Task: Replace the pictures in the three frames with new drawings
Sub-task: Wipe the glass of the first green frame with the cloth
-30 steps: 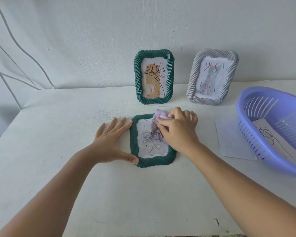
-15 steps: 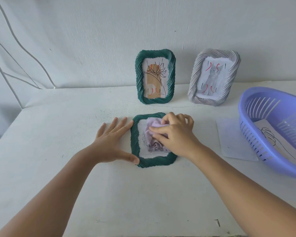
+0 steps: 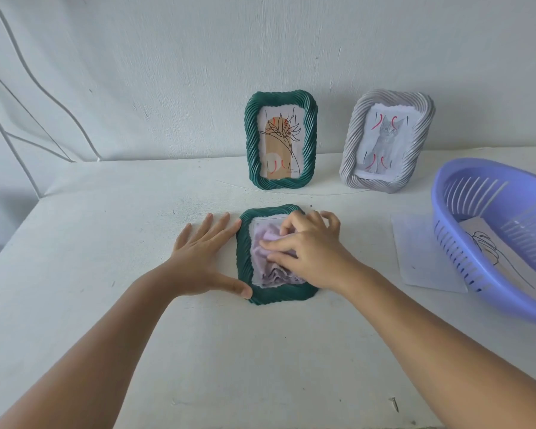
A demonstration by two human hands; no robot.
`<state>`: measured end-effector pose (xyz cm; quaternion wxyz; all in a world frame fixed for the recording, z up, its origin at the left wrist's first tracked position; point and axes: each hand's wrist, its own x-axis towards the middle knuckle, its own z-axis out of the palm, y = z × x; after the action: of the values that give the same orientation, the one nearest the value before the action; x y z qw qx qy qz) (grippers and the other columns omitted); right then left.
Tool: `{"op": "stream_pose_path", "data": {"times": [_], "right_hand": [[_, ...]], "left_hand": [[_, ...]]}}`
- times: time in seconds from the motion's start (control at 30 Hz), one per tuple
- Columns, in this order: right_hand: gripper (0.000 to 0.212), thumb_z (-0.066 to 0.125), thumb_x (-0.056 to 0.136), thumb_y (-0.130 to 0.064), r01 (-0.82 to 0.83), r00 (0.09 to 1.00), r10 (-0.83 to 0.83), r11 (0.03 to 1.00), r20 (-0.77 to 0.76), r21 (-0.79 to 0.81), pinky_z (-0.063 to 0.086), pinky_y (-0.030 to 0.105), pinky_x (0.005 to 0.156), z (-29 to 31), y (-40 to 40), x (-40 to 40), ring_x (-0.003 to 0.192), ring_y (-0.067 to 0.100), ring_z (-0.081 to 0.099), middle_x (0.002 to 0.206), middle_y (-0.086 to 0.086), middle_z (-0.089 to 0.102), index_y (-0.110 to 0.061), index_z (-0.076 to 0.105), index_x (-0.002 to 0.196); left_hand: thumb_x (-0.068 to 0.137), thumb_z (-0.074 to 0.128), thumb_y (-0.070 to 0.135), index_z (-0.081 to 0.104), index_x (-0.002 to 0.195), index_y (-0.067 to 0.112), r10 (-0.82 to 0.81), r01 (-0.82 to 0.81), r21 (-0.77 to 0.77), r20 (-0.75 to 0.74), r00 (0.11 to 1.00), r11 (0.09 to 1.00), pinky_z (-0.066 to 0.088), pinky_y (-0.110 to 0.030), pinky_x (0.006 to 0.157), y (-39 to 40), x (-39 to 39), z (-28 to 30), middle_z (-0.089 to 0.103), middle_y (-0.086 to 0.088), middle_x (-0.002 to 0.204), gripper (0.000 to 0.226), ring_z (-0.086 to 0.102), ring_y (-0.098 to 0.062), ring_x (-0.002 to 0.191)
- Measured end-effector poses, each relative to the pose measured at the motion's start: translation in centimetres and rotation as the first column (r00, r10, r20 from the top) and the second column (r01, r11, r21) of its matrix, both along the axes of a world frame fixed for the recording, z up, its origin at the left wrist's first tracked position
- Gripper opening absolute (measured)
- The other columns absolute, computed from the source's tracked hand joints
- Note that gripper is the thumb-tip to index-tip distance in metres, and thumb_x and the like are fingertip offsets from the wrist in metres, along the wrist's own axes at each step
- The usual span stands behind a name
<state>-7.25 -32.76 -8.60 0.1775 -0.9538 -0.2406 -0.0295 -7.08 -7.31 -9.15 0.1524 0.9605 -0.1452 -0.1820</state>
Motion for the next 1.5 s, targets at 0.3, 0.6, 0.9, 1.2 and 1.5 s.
{"op": "stream_pose_path", "data": {"times": [0.3, 0.6, 0.9, 1.2, 1.5], "right_hand": [[0.042, 0.038, 0.087, -0.074, -0.016, 1.0, 0.017, 0.999, 0.014, -0.045, 0.009, 0.045, 0.113, 0.6, -2.9, 0.4, 0.103, 0.011, 0.038, 0.102, -0.017, 0.043, -0.06, 0.068, 0.113], [0.062, 0.021, 0.084, -0.084, -0.173, 0.984, 0.172, 0.985, -0.053, -0.003, 0.009, 0.042, 0.112, 0.3, -1.7, -0.9, 0.103, 0.01, 0.034, 0.102, -0.017, 0.043, -0.057, 0.07, 0.11], [0.044, 0.041, 0.089, -0.07, 0.076, 0.996, -0.076, 0.997, 0.052, 0.002, 0.019, 0.044, 0.104, 0.1, -0.9, 0.7, 0.104, 0.016, 0.041, 0.101, -0.014, 0.044, -0.05, 0.074, 0.11], [0.043, 0.038, 0.089, -0.072, -0.009, 1.0, 0.01, 0.998, 0.018, -0.056, 0.014, 0.04, 0.108, 0.6, -4.8, 0.3, 0.105, 0.012, 0.036, 0.105, -0.017, 0.044, -0.058, 0.067, 0.117], [0.051, 0.033, 0.086, -0.077, -0.099, 0.99, 0.098, 0.995, -0.103, -0.003, 0.014, 0.036, 0.106, 0.9, -3.9, -0.9, 0.104, 0.009, 0.032, 0.105, -0.017, 0.041, -0.057, 0.067, 0.12]], "left_hand": [[0.045, 0.057, 0.103, -0.014, 0.155, 0.052, -0.004, 0.004, 0.004, 0.002, 1.0, 1.0, -0.018, -0.047, 0.123, 0.1, 0.0, -0.1, -0.023, 0.023, 0.164, 0.141, -0.035, -0.003, 0.147], [0.044, 0.057, 0.103, -0.014, 0.155, 0.051, -0.003, 0.003, 0.011, 0.003, 1.0, 1.0, -0.018, -0.046, 0.123, 0.1, 0.1, -0.1, -0.023, 0.023, 0.164, 0.142, -0.035, -0.003, 0.146], [0.044, 0.056, 0.103, -0.013, 0.155, 0.051, -0.002, 0.002, 0.001, -0.002, 1.0, 1.0, -0.019, -0.045, 0.123, -0.1, 0.0, 0.1, -0.022, 0.022, 0.164, 0.142, -0.034, -0.003, 0.147], [0.043, 0.055, 0.104, -0.013, 0.156, 0.05, -0.002, 0.002, 0.001, 0.003, 1.0, 1.0, -0.019, -0.046, 0.123, 0.0, -0.1, 0.1, -0.022, 0.022, 0.164, 0.142, -0.034, -0.005, 0.147], [0.043, 0.058, 0.103, -0.012, 0.155, 0.051, 0.005, -0.005, -0.014, 0.001, 1.0, 1.0, -0.019, -0.045, 0.123, 0.0, -0.1, 0.1, -0.022, 0.024, 0.164, 0.142, -0.034, -0.002, 0.147]]}}
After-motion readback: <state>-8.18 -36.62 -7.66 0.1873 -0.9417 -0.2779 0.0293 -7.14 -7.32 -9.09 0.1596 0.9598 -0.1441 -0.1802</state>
